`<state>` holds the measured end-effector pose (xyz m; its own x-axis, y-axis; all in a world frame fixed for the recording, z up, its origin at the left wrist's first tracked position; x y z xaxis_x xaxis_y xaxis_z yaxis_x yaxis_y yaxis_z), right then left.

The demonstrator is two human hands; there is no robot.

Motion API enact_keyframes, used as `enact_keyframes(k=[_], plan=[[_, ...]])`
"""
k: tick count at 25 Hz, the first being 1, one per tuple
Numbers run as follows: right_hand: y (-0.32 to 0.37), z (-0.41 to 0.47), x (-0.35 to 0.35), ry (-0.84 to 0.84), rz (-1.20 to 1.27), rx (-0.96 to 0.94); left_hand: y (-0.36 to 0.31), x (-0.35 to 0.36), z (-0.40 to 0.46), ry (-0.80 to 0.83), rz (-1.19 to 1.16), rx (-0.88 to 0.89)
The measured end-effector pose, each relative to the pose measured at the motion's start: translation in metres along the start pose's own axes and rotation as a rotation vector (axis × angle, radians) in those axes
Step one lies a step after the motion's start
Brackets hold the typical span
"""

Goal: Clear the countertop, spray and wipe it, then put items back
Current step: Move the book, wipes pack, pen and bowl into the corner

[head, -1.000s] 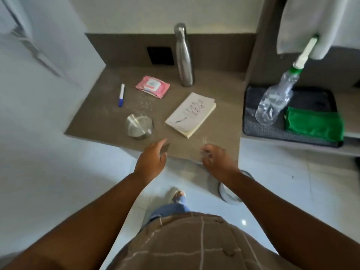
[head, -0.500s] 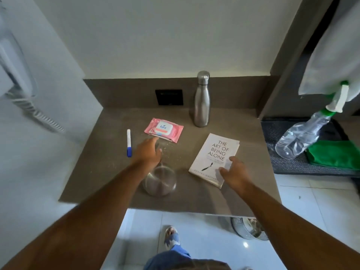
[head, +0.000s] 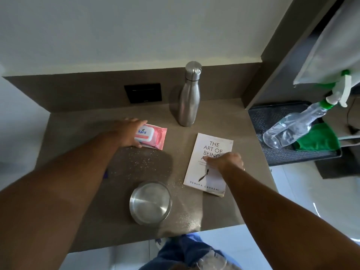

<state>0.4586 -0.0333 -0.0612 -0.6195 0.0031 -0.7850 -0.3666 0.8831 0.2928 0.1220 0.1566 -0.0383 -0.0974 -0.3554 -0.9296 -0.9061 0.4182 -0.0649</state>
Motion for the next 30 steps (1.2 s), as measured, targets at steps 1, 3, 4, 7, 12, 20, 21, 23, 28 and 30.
enact_keyframes(k=[1,3,4,7,12,20,21,23,28,30], plan=[[-0.002,0.003,0.002,0.025,0.027,0.015,0.0,0.001,0.002,0.007,-0.007,0.011],[-0.007,0.009,0.005,0.092,0.076,0.039,-0.001,-0.001,0.002,-0.004,-0.032,0.004],[-0.009,0.012,0.007,0.126,0.104,0.05,-0.002,-0.003,0.002,-0.013,-0.043,0.0],[-0.009,0.018,0.012,0.207,0.252,0.057,-0.003,-0.012,-0.007,-0.072,-0.063,-0.003],[0.02,-0.005,-0.001,0.32,0.517,-0.054,0.007,-0.034,-0.036,-0.182,-0.09,-0.078],[0.168,-0.128,-0.008,0.56,0.559,-0.483,0.102,-0.082,-0.168,-0.604,-0.26,-0.439],[0.187,-0.142,0.003,0.592,0.568,-0.503,0.111,-0.079,-0.184,-0.626,-0.238,-0.489],[0.223,-0.163,0.037,0.66,0.578,-0.5,0.127,-0.069,-0.209,-0.635,-0.231,-0.588],[0.312,-0.192,0.143,0.743,0.499,-0.46,0.168,-0.033,-0.259,-0.6,-0.296,-0.888],[0.338,-0.196,0.179,0.768,0.479,-0.419,0.171,-0.016,-0.274,-0.568,-0.289,-0.979]])
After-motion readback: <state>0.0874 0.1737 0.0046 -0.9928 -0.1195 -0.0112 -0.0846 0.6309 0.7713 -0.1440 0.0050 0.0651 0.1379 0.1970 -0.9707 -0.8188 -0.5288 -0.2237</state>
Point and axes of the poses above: each hand's wrist, its own z-axis towards the middle knuckle, its own x-axis out of the palm, y = z × x, the point moved 10 cm from there along z, towards the middle knuckle, and after that the axes turned 2 degrees about -y, right-handed, at the moved point
